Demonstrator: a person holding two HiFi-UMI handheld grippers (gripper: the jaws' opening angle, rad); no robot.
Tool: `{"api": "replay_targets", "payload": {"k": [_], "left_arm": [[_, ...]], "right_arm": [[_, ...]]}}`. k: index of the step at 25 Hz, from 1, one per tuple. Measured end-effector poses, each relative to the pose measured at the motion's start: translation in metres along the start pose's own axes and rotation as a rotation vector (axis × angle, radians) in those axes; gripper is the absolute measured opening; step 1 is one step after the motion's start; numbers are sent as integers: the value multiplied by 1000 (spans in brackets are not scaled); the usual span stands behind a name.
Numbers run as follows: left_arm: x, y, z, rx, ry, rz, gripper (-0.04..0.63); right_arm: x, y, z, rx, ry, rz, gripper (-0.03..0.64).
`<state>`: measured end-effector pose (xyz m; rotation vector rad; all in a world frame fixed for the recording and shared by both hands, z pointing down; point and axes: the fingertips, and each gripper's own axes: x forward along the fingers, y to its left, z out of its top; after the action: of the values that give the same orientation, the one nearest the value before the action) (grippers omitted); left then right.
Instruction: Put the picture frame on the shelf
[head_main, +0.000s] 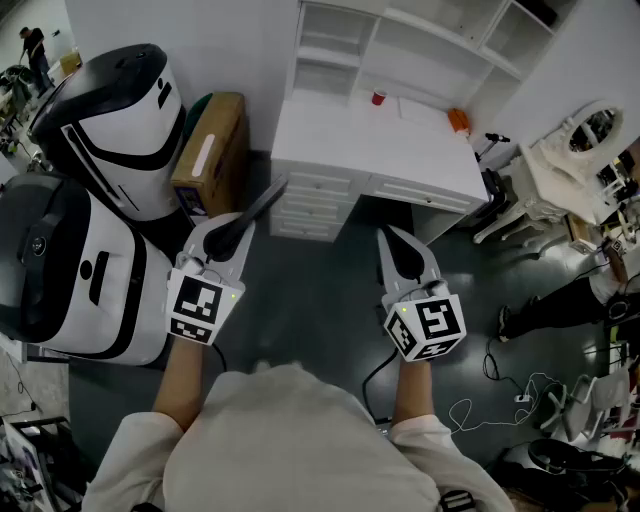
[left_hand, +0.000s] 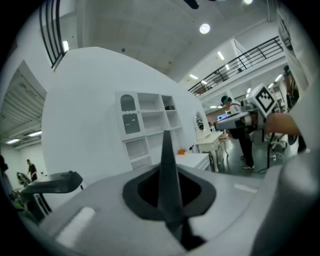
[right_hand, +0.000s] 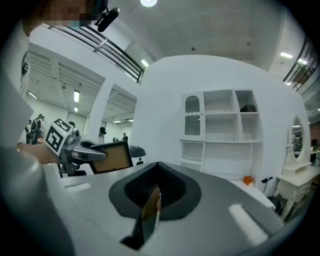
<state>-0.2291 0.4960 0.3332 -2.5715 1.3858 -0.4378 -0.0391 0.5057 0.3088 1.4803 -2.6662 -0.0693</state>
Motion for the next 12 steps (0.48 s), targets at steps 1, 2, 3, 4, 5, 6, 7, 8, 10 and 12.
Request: {"api": "replay_targets", "payload": {"k": [1,2,3,4,5,6,7,8,10,12], "left_arm": [[0,0,0,-4,-2,-1,15],[1,0,-1,-8,-5,-2,15],[1,0,-1,-13,-8,-4,15],[1,1,-1,-19,-11,-7,15],[2,1,-1,-28,-14,-11,15],[2,1,-1,-41,-17,-16,15],[3,1,-1,-58,-20,-21,15],[3,0,-1,-78,-24,-26,15],[3,-1,1,-100,-29,-30,15],[4,-1,1,-97,-25,-29,15]], "right_arm": [[1,0,-1,3,2,3,6],[1,0,-3,7,4,6,6],[2,1,-4,13,4,10,6],[3,1,-5,22,3,13,6],[3,2,-5,34,0,14,6],[3,1,-6,47,-3,12,6],[3,0,-6,61,-5,9,6],[2,-2,-7,74,-6,6,6],[1,-4,-8,94,-4,6,6],[1,-6,-9,106,0,6,6]]}}
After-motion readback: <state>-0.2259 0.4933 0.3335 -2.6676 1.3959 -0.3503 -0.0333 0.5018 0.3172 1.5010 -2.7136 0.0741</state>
